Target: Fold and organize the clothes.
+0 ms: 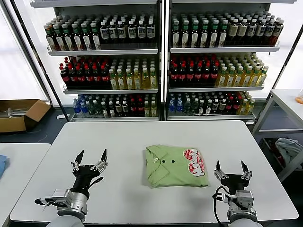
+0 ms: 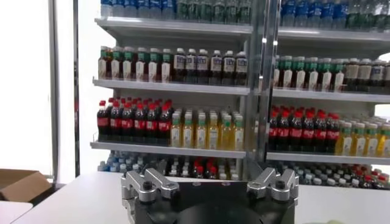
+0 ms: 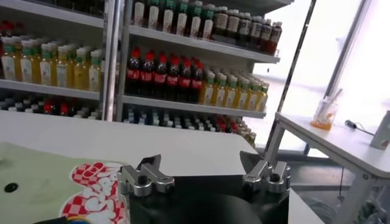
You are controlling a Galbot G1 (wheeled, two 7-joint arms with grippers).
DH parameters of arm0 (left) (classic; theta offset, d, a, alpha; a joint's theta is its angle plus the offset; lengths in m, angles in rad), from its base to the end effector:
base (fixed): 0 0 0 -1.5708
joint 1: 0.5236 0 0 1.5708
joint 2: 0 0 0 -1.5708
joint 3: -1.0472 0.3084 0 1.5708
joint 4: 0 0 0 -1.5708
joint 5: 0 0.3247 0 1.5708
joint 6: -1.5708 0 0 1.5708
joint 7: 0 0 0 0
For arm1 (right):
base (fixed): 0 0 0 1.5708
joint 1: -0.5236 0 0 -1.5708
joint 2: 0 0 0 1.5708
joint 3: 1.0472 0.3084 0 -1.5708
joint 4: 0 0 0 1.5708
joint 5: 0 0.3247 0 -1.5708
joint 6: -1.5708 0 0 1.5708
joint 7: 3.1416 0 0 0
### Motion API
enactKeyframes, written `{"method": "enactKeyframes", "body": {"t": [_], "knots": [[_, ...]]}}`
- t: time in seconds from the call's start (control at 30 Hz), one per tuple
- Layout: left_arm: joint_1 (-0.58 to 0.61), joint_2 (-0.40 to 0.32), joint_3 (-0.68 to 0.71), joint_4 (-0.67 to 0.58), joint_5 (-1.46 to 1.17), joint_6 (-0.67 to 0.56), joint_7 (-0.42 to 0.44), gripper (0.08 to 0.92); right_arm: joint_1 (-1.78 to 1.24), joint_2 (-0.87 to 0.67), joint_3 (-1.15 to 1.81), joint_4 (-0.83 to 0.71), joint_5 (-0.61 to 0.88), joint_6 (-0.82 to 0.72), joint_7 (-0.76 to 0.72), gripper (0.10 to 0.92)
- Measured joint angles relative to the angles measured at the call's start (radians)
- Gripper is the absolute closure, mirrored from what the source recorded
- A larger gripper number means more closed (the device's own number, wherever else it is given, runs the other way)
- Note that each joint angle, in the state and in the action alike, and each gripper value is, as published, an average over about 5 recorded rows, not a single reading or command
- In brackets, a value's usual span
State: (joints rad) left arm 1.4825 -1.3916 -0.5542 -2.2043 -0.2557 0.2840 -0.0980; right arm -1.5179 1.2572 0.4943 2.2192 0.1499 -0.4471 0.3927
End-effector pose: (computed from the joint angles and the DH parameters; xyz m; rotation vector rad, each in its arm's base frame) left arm 0.1896 0.0286 -0.2127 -0.0048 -3.0432 0.1011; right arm 0.1810 -0.0274 -0.2146 -0.3084 -2.8565 0.2865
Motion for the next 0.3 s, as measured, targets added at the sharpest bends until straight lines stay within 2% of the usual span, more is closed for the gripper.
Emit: {"method": "enactKeyframes", "body": {"t": [0.3], "knots": [[-0.001, 0.001, 0.003, -0.002, -0.006, 0.003, 0.001, 0.177, -0.011, -0.004, 0.006, 0.010, -0.009, -0.007, -0.017, 0.203]]}}
